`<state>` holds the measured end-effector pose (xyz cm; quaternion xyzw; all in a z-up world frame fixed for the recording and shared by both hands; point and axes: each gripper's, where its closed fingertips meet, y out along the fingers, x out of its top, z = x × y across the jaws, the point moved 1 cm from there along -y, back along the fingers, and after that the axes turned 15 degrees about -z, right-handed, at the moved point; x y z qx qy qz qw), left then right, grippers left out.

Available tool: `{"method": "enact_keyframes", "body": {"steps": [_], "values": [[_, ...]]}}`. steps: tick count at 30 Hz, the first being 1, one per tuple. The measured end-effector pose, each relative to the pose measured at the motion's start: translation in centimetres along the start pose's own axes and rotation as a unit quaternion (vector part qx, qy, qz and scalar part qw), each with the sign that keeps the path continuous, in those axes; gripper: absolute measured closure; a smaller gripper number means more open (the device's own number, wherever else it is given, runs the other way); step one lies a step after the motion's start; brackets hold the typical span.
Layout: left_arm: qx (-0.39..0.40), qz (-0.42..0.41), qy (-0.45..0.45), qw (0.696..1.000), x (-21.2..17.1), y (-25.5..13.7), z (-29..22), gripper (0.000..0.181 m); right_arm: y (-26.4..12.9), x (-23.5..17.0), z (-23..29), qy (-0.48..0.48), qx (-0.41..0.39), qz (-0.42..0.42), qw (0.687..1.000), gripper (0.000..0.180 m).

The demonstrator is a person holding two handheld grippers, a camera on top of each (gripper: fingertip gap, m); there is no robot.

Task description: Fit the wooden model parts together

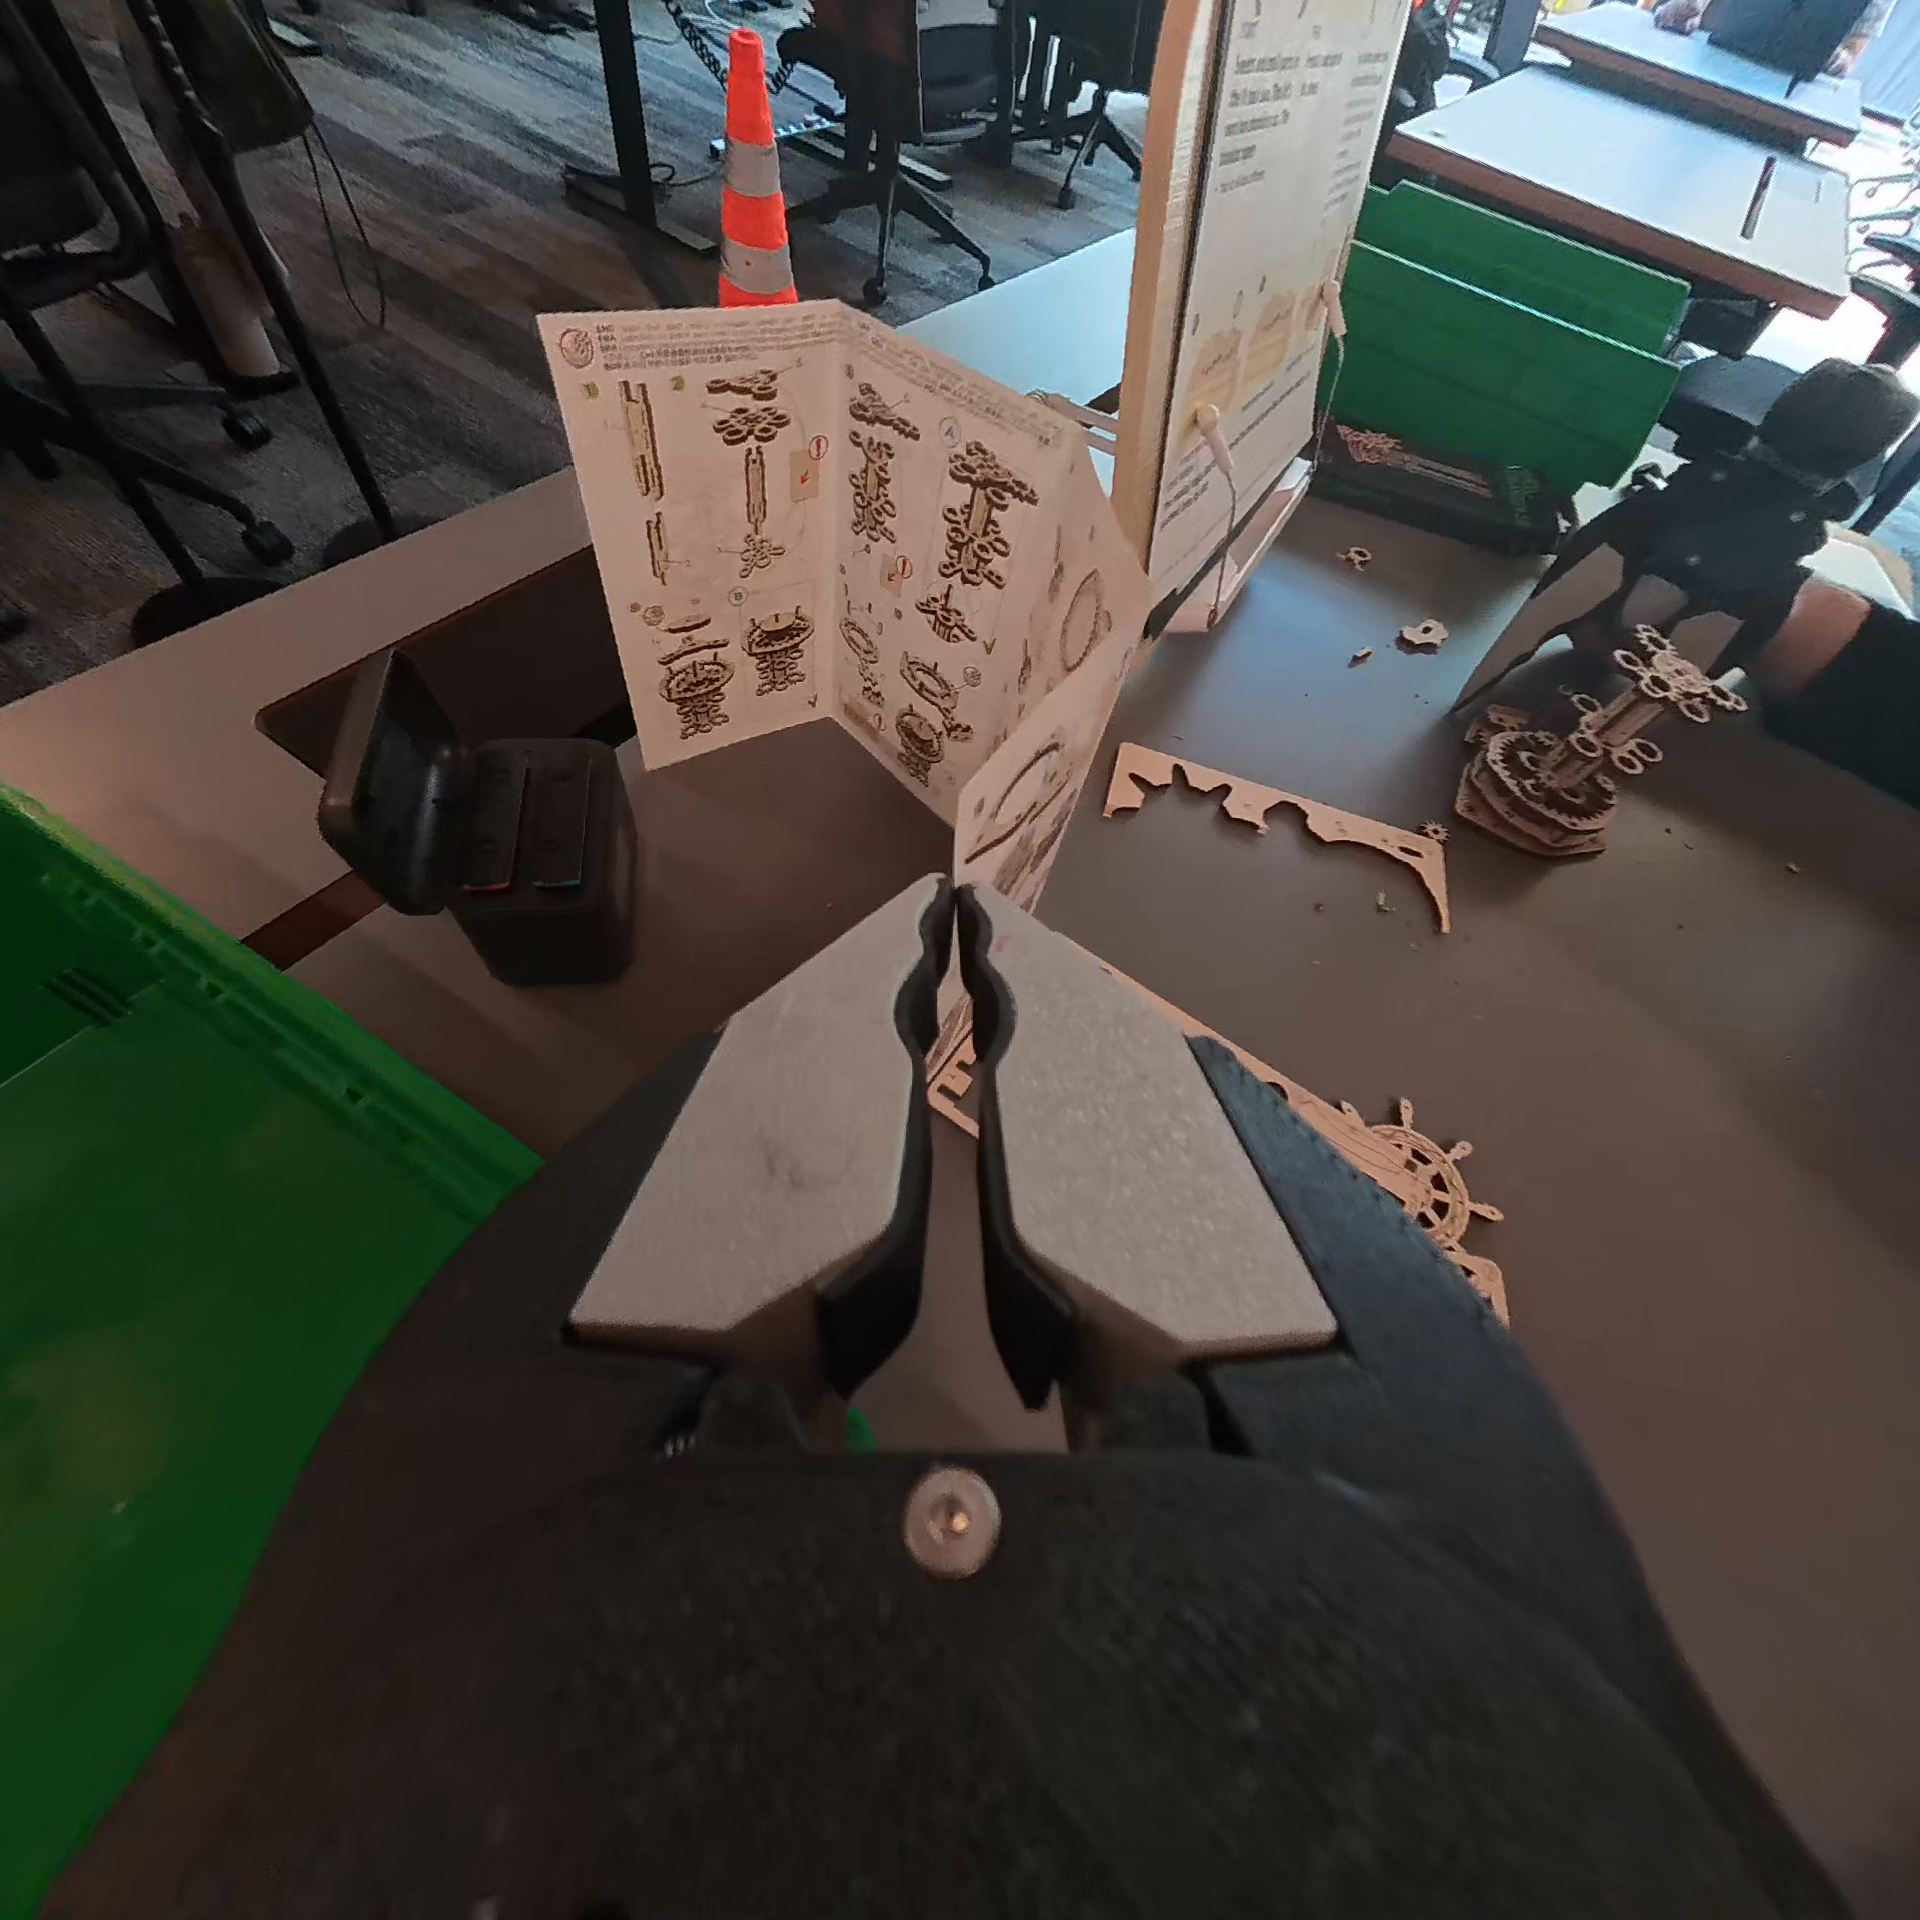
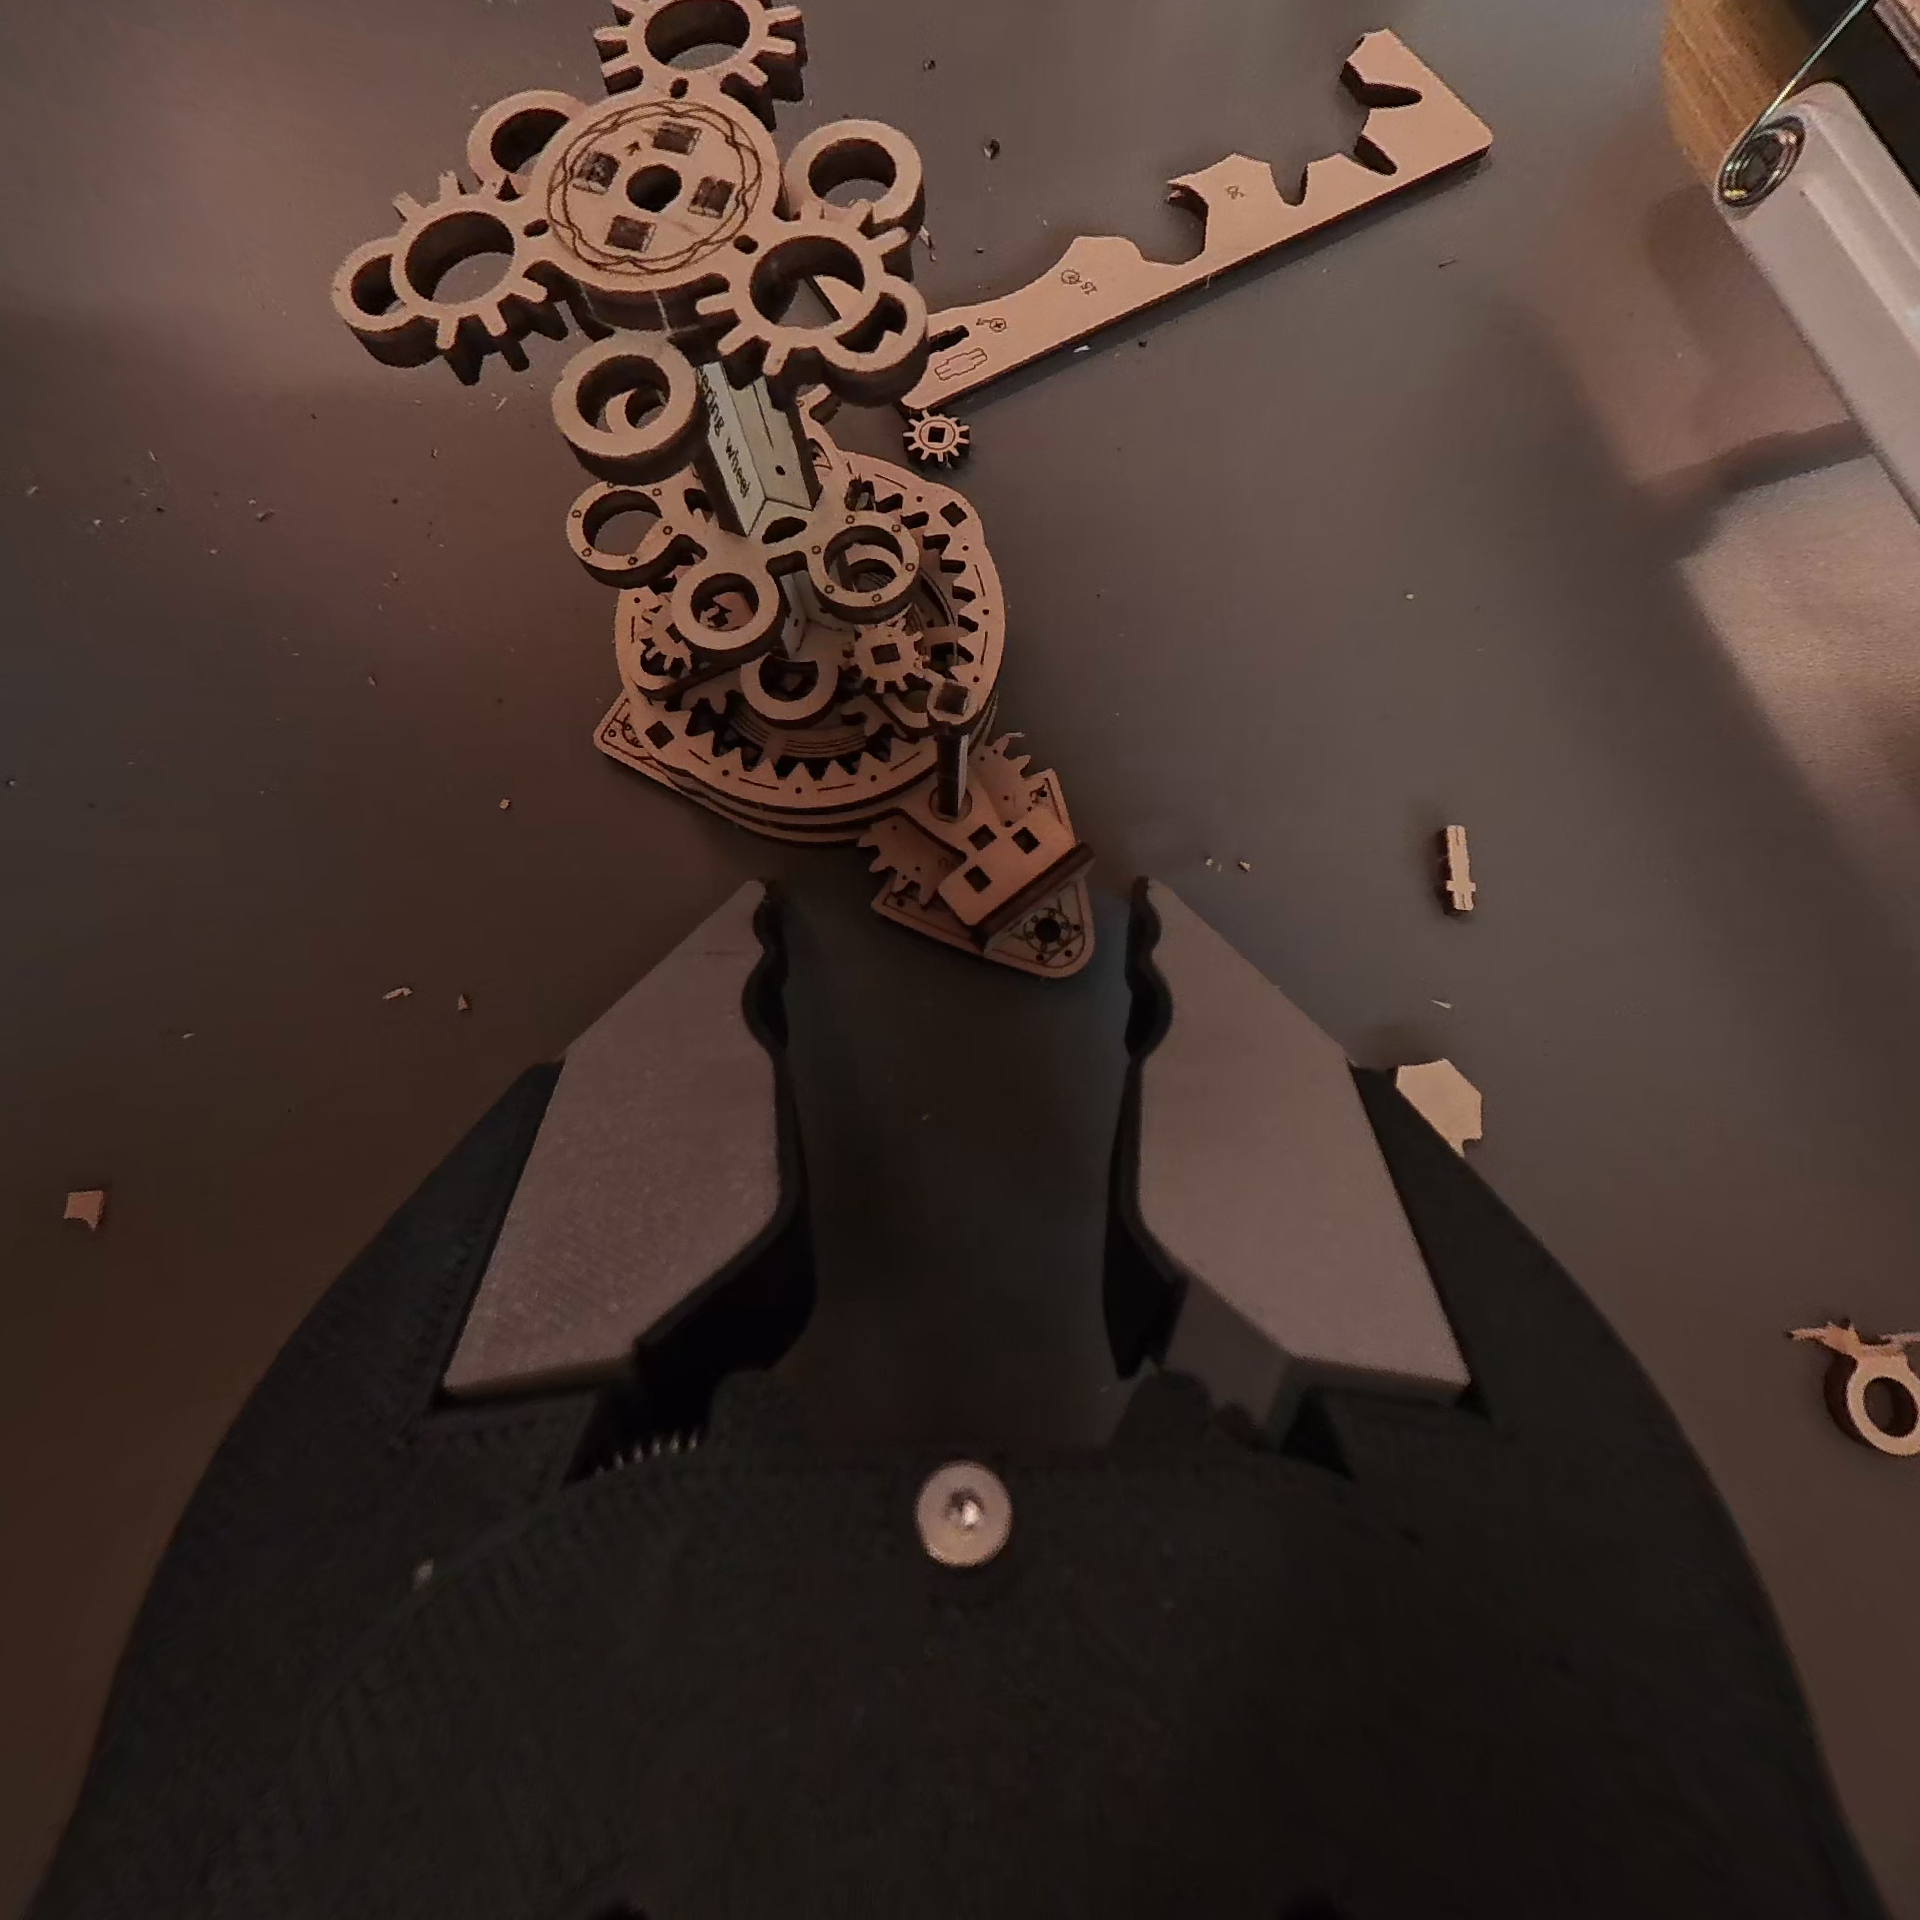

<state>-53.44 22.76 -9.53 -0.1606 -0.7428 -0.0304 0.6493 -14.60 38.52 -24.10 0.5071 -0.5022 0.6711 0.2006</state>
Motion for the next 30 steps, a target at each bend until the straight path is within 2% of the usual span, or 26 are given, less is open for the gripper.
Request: {"method": "enact_keyframes", "body": {"steps": [30], "values": [[0.015, 0.026, -0.020, 0.999, -1.1, -0.1, 0.8, 0.177, 0.0, 0.0, 0.0, 0.000, -0.002, 0.000, 1.000, 0.115]]}}
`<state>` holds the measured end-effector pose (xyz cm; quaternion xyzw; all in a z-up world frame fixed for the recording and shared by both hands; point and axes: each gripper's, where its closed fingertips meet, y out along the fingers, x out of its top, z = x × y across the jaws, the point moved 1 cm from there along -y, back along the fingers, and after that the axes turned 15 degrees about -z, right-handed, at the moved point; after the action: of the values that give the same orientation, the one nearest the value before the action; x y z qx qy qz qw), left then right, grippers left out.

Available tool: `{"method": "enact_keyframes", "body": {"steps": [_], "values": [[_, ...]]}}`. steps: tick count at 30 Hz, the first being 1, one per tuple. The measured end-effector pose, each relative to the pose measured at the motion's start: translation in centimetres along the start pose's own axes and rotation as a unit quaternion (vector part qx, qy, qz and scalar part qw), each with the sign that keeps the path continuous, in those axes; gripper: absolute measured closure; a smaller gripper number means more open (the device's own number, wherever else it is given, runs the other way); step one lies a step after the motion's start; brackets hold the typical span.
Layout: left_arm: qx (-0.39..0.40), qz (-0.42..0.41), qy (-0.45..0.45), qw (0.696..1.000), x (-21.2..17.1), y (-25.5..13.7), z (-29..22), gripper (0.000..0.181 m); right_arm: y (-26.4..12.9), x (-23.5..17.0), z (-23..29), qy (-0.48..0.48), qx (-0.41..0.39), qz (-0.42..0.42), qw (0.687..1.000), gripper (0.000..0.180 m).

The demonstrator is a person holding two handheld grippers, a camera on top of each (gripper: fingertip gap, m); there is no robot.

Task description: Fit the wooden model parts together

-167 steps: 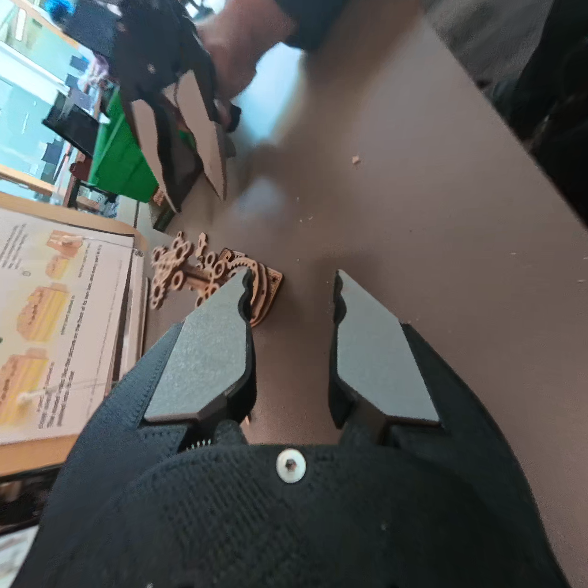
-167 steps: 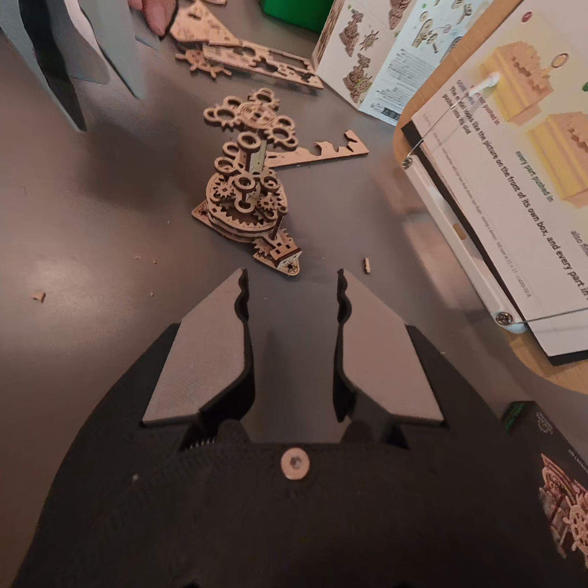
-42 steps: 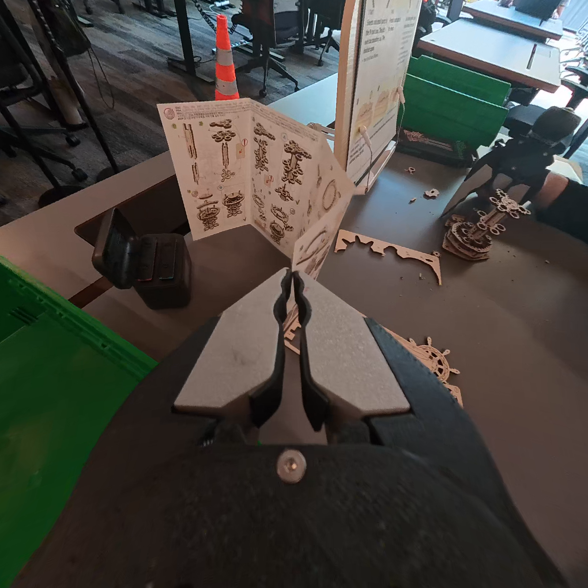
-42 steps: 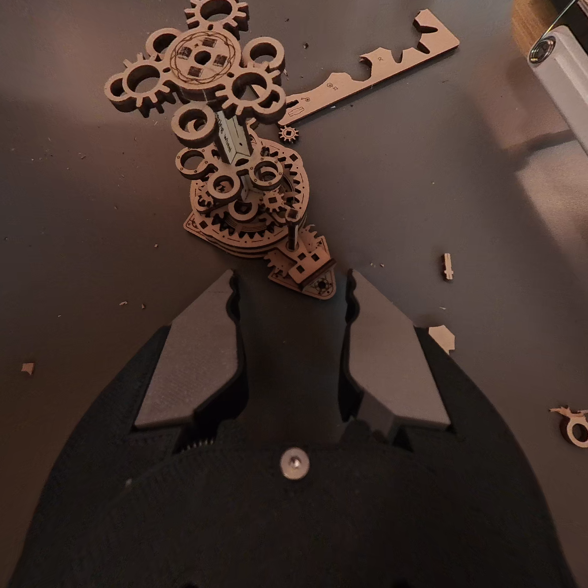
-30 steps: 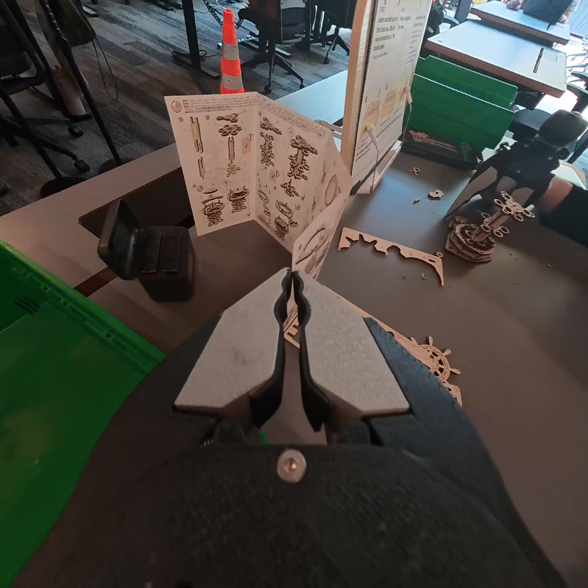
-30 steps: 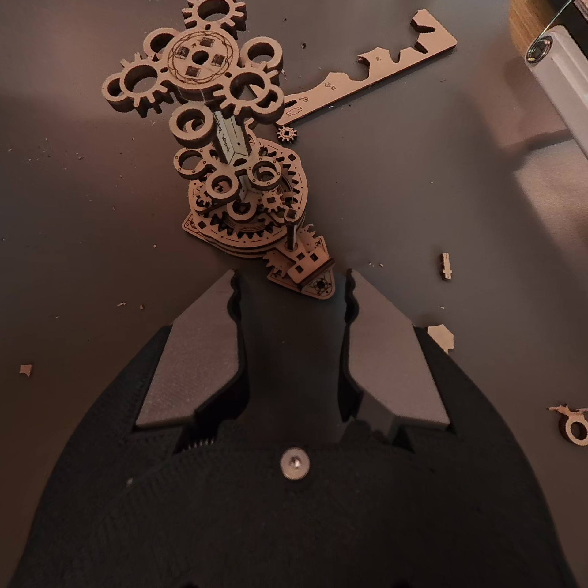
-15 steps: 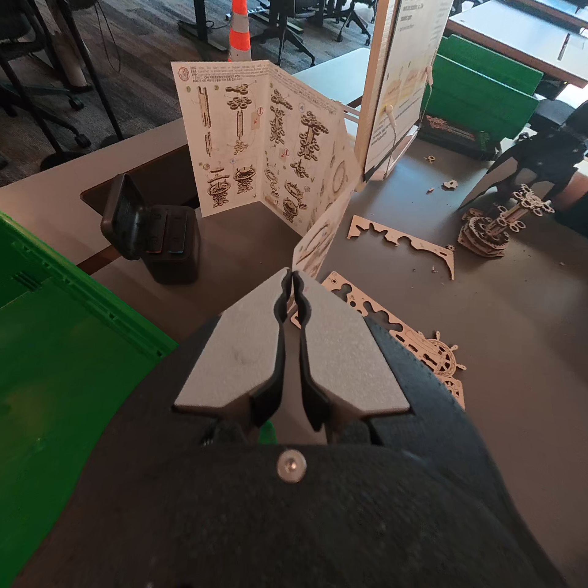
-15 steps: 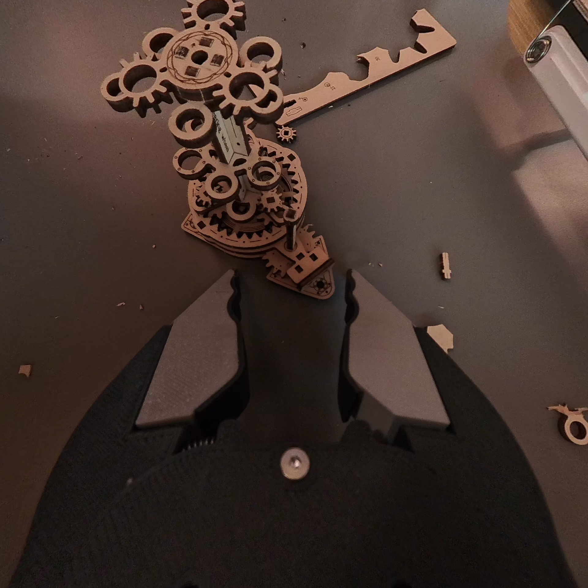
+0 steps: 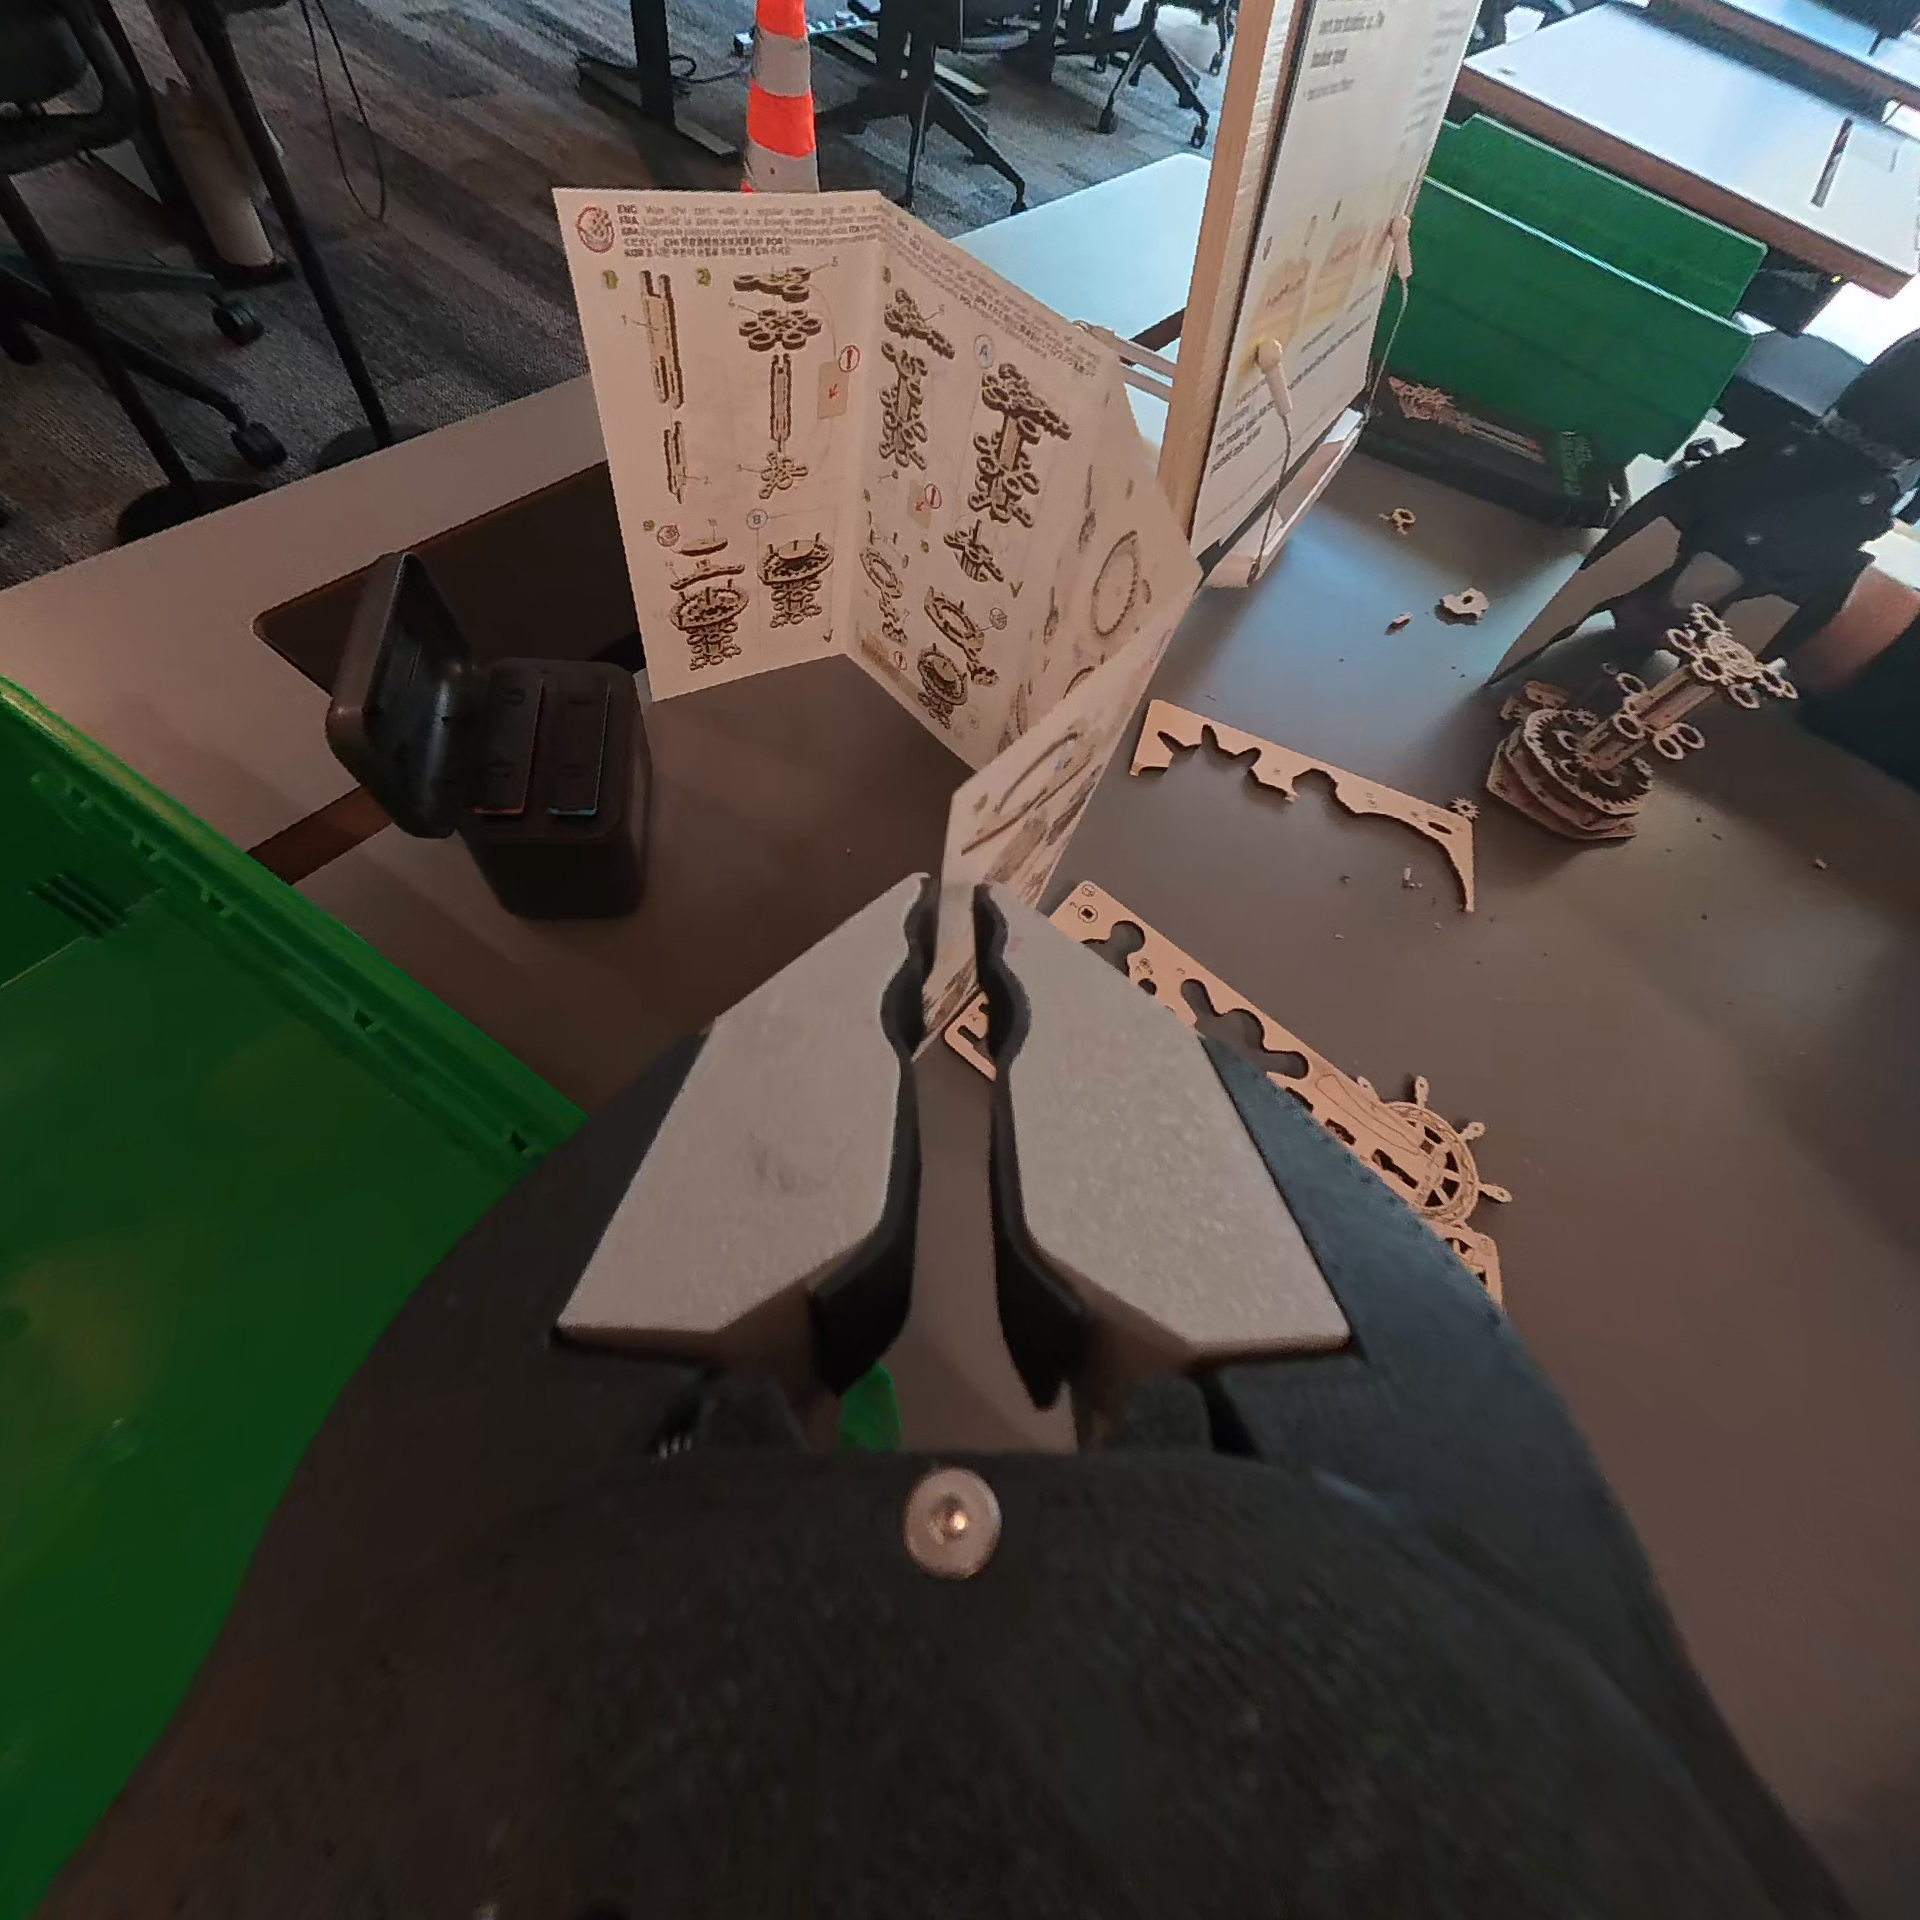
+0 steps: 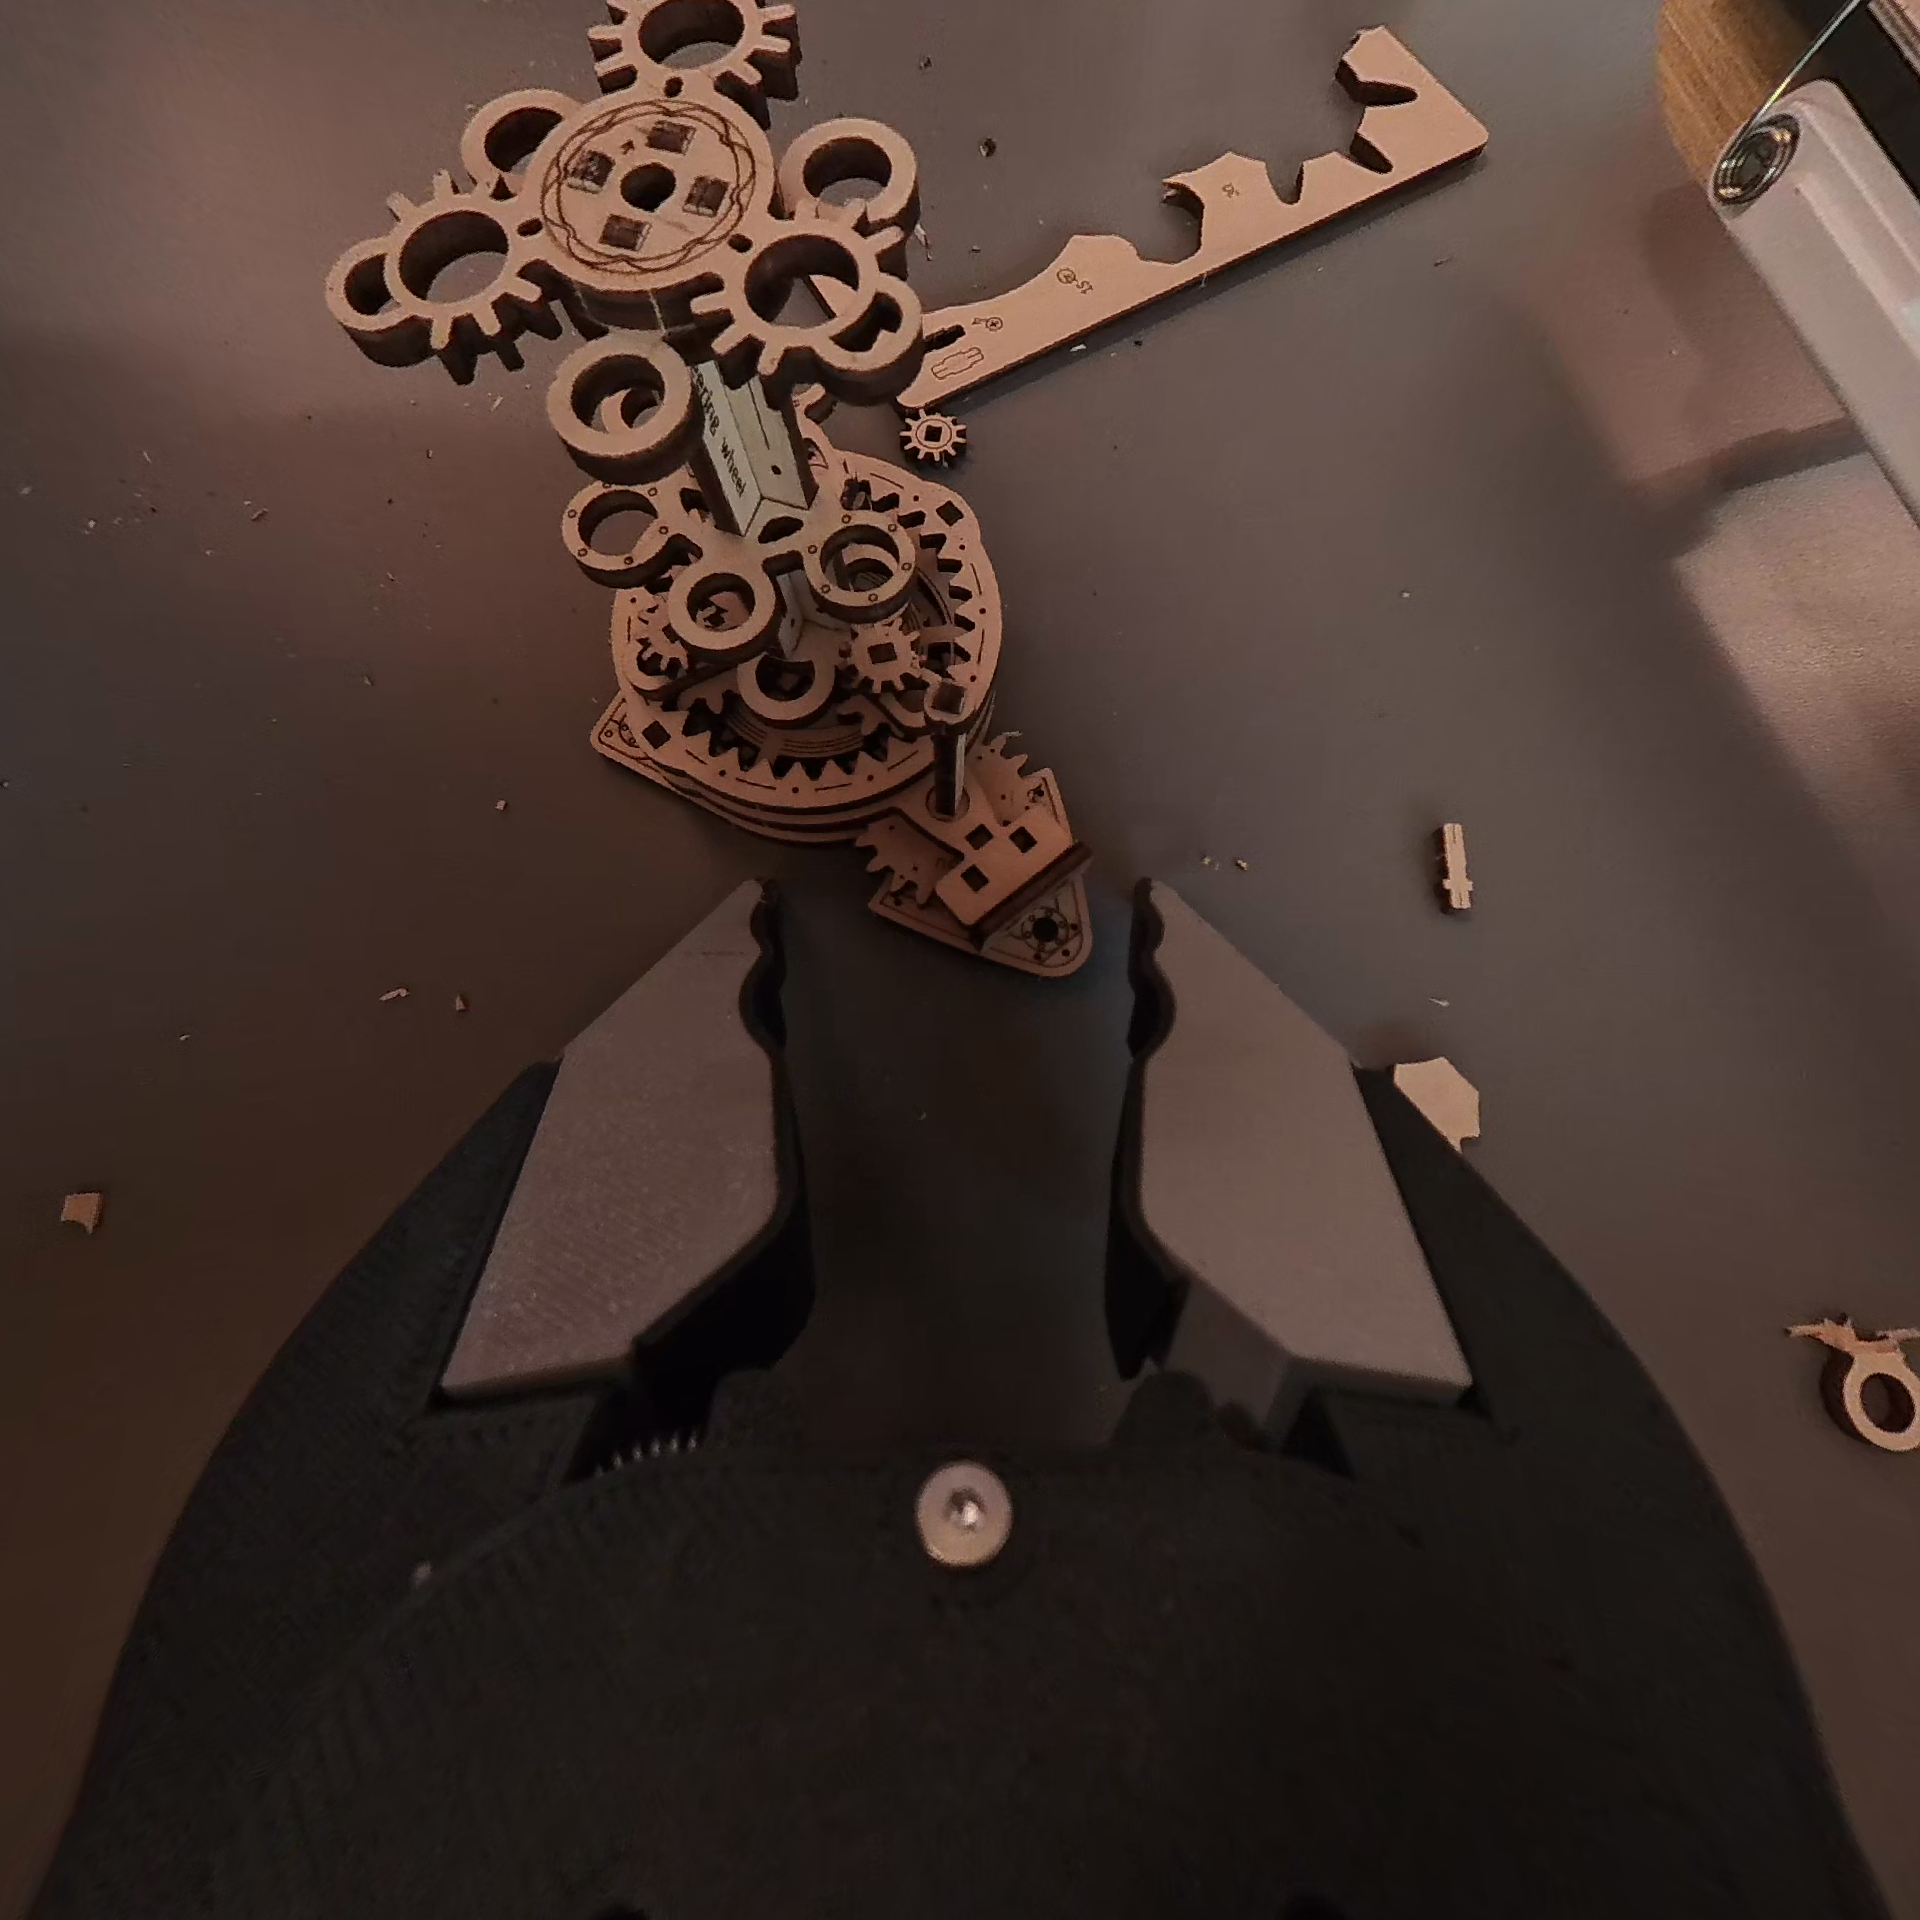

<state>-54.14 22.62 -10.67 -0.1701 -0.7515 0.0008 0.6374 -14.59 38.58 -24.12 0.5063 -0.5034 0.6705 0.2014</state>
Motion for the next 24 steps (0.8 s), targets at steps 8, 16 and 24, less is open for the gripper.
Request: {"method": "enact_keyframes", "body": {"steps": [8, 16, 24], "values": [[0.023, -0.016, -0.009, 1.000, 0.7, -0.7, 0.6, 0.155, 0.0, 0.0, -0.1, 0.000, -0.004, 0.000, 1.000, 0.113], [0.112, -0.035, 0.008, 0.993, 2.5, -4.6, 1.3, 0.139, -0.3, 0.5, -0.1, -0.017, -0.013, -0.019, 1.000, 0.110], [0.103, -0.059, 0.016, 0.993, 3.0, -5.6, -3.5, 0.132, 0.6, 0.3, 0.5, -0.015, 0.020, 0.000, 1.000, 0.101]]}}
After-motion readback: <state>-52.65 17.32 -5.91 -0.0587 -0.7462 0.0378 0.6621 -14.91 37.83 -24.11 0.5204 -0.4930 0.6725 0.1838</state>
